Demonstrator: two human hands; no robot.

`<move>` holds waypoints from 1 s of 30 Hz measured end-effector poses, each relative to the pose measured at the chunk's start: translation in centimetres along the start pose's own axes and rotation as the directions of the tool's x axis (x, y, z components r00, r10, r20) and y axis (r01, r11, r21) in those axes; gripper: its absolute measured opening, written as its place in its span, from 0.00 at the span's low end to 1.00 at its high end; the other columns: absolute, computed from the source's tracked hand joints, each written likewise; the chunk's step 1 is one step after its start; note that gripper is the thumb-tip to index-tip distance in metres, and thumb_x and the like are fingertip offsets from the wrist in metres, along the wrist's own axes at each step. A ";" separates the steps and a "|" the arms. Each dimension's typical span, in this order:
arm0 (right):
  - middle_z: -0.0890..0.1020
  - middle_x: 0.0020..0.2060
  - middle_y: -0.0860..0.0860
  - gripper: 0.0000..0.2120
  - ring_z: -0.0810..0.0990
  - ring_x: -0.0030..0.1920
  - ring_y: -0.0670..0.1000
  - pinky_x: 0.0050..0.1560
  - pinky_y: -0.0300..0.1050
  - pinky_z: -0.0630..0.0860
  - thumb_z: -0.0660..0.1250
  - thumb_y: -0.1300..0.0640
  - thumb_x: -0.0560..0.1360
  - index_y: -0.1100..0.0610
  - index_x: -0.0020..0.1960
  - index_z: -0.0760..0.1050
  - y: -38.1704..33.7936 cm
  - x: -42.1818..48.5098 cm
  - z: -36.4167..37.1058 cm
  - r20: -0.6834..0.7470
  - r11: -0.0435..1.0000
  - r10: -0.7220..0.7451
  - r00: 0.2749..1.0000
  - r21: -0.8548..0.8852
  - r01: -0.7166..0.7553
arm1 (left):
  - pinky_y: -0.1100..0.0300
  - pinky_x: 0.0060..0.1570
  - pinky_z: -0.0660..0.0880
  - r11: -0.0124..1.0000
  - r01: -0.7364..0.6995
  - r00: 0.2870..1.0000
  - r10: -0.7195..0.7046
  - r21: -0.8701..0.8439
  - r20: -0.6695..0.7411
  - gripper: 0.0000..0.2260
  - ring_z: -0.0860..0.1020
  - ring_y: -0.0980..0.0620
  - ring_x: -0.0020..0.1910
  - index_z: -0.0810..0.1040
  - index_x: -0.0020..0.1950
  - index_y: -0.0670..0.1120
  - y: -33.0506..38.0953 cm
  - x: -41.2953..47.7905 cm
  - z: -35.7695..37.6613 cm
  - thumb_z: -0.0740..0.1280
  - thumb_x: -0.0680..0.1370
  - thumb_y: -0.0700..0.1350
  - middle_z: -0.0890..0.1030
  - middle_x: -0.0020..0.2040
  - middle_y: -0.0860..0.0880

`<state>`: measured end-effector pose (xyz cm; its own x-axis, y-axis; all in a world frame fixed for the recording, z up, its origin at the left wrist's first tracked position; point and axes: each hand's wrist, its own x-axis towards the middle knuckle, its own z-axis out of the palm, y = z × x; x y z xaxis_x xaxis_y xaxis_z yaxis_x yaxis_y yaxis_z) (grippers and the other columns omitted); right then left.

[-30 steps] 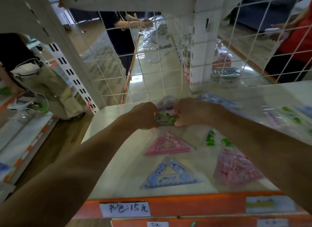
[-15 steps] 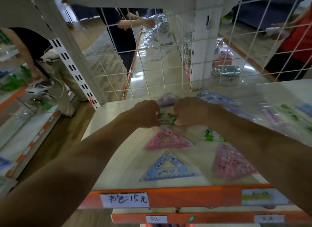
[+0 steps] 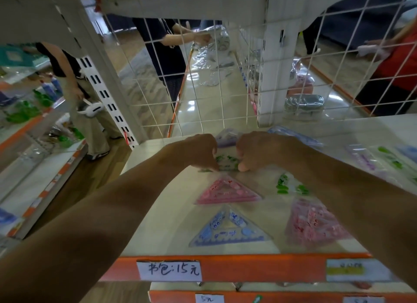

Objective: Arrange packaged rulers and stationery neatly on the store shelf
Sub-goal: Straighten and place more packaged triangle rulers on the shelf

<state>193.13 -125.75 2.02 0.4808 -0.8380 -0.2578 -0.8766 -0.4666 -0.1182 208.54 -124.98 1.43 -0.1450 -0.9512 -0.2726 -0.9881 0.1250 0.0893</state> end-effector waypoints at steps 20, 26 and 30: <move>0.75 0.60 0.56 0.29 0.75 0.59 0.56 0.51 0.43 0.70 0.74 0.50 0.70 0.60 0.65 0.69 2.3 6.9 -0.8 -0.069 0.970 0.164 0.984 0.193 -0.148 | 0.58 0.43 0.72 0.946 0.223 0.974 -0.226 -0.234 0.015 0.25 0.76 0.46 0.50 0.74 0.58 0.40 0.4 7.1 -1.1 0.76 0.67 0.50 0.76 0.50 0.45; 0.77 0.60 0.56 0.30 0.76 0.59 0.56 0.54 0.46 0.72 0.74 0.48 0.69 0.60 0.64 0.69 2.5 7.6 -0.7 -0.074 0.971 0.170 0.983 0.180 -0.154 | 0.60 0.45 0.73 0.890 0.145 0.987 -0.162 -0.432 -0.004 0.19 0.76 0.48 0.49 0.78 0.58 0.42 0.4 7.4 -0.5 0.74 0.69 0.44 0.78 0.52 0.44; 0.78 0.53 0.55 0.26 0.78 0.53 0.55 0.50 0.45 0.72 0.73 0.49 0.70 0.60 0.62 0.71 2.5 7.8 -0.4 -0.050 0.964 0.194 0.980 0.197 -0.180 | 0.50 0.55 0.77 0.797 0.094 0.975 -0.195 -0.597 -0.107 0.20 0.79 0.42 0.53 0.79 0.55 0.42 0.2 7.3 0.4 0.78 0.65 0.40 0.80 0.52 0.41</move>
<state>194.69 -133.59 0.10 0.3025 -0.9257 -0.2272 -0.9356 -0.2428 -0.2562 207.23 -131.77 -0.97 0.0569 -0.9819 -0.1809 -0.7708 -0.1583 0.6171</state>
